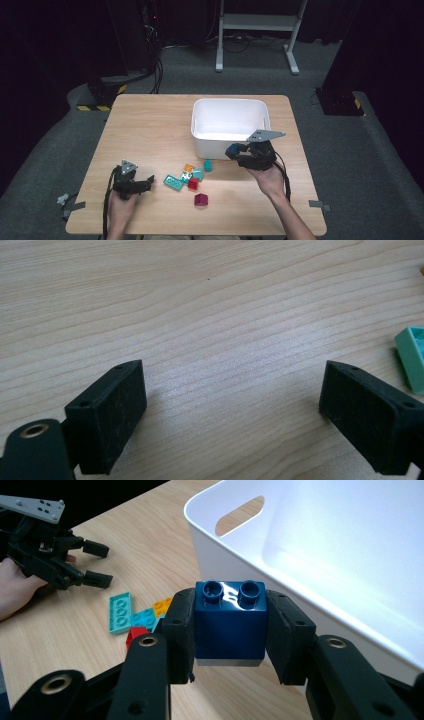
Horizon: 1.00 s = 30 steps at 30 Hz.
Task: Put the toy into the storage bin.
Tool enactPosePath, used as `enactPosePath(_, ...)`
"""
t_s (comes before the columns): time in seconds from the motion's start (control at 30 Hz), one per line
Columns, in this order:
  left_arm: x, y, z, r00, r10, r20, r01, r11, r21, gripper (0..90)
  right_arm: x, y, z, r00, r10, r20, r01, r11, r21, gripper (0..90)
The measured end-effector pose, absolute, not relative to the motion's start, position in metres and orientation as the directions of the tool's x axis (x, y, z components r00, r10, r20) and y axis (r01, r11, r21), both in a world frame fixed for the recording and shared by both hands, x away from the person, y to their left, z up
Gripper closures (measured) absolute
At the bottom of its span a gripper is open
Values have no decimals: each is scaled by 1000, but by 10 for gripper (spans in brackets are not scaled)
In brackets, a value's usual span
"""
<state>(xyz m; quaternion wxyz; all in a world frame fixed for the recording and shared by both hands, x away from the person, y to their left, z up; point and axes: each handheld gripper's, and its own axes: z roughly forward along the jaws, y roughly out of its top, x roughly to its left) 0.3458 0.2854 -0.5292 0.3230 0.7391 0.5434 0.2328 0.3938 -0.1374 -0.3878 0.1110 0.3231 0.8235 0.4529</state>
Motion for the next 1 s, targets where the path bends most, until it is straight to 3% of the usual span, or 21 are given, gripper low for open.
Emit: enactPosePath(1.0, 346, 285, -529, 301, 954, -7, 653, -201, 730, 115, 416, -142, -354, -754, 651, 92, 409, 355, 841, 590)
